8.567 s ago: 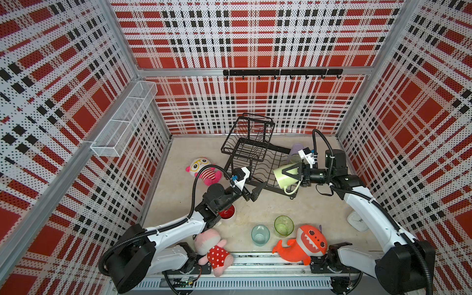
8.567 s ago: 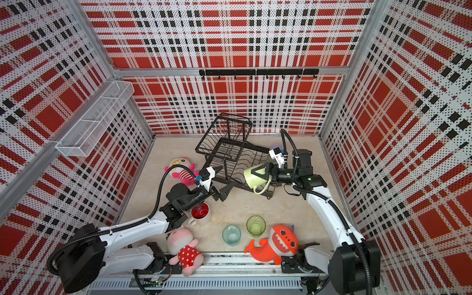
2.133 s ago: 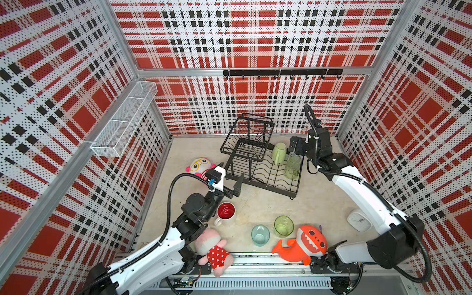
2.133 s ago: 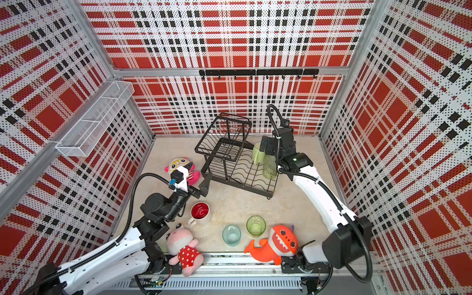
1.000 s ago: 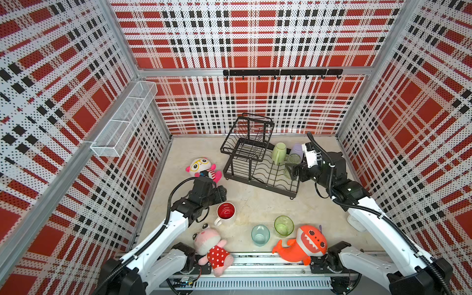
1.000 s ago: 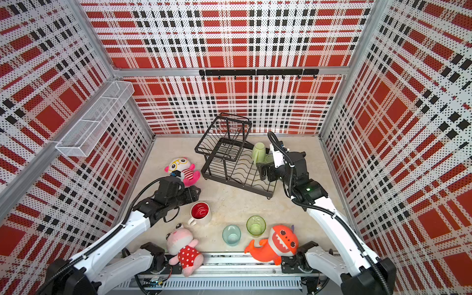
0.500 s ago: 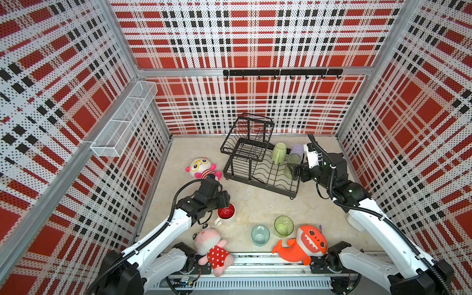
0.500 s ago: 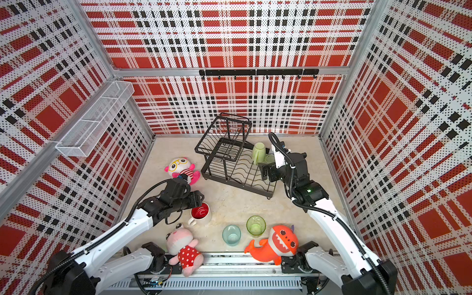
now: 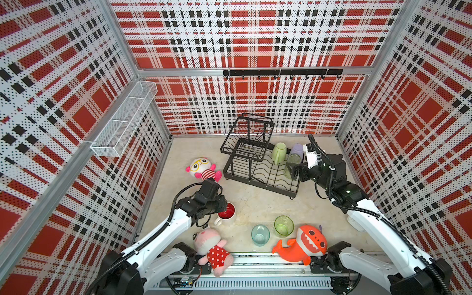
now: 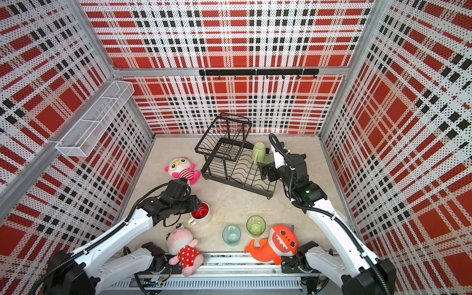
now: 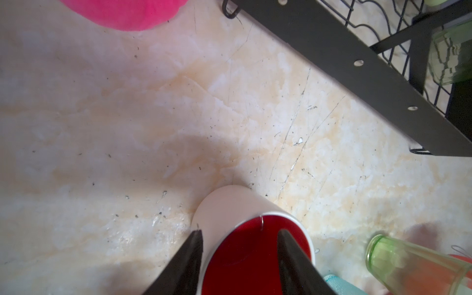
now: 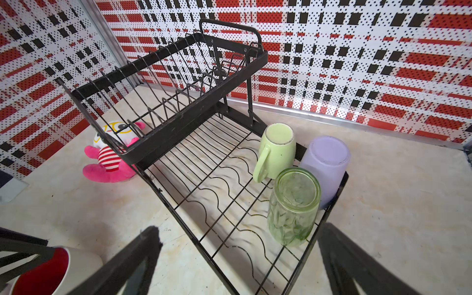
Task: Load cups into a dish rack
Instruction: Pick up the cup from the center of the table.
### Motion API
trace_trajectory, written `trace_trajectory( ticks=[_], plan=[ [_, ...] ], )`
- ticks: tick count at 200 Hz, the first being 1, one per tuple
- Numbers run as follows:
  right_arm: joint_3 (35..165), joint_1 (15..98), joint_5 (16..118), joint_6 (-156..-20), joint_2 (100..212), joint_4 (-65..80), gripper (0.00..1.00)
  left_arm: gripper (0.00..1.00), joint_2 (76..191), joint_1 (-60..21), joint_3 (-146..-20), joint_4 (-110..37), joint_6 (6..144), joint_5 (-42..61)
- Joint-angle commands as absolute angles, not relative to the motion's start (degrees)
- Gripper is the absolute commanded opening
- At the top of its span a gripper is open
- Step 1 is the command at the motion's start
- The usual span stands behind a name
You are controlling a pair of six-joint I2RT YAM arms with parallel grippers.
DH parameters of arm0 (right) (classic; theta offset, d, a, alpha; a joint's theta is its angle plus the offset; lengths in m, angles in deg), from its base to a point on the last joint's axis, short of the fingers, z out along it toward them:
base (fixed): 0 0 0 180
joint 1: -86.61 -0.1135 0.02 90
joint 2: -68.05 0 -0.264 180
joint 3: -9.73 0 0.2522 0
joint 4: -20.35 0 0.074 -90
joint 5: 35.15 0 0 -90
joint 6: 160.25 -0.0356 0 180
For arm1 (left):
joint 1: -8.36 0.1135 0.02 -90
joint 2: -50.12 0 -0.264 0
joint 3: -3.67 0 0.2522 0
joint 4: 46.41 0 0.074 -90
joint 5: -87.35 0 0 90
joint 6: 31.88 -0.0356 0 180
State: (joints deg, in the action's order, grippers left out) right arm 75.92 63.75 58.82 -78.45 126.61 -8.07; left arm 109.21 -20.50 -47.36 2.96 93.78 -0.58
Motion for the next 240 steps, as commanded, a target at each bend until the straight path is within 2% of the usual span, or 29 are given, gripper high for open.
trace_trajectory(
  ticks=[1, 48, 81, 114, 158, 179, 206, 240],
  plan=[
    [75.61, 63.41, 60.07, -77.91, 125.03, -4.5, 1.0, 0.51, 110.47, -19.77, -47.44, 3.32, 93.19, 1.07],
    [75.84, 63.45, 59.29, -77.29, 124.83, -4.32, 1.0, 0.48, 111.68, -19.78, -47.38, 3.3, 93.12, 0.95],
    [75.92, 63.4, 58.73, -77.19, 124.91, -3.79, 1.0, 0.4, 112.8, -20.11, -47.14, 3.12, 92.61, 2.47],
    [76.23, 63.46, 58.57, -77.01, 124.91, -3.7, 1.0, 0.38, 115.03, -20.46, -46.47, 2.86, 92.13, 5.08],
    [75.71, 63.4, 58.21, -77.01, 124.69, -3.27, 1.0, 0.36, 116.28, -21.81, -46.87, 2.85, 92.8, 3.16],
    [75.36, 63.42, 57.84, -77.01, 124.47, -3.26, 1.0, 0.3, 117.2, -23.26, -47.09, 2.85, 93.45, 0.92],
    [74.85, 63.48, 57.68, -77.01, 123.97, -3.09, 1.0, 0.28, 118.25, -23.67, -47.22, 2.77, 93.29, 0.78],
    [74.11, 63.47, 57.39, -76.93, 123.84, -2.12, 1.0, 0.14, 118.92, -23.63, -48.62, 2.77, 92.5, 0.96]
  ],
)
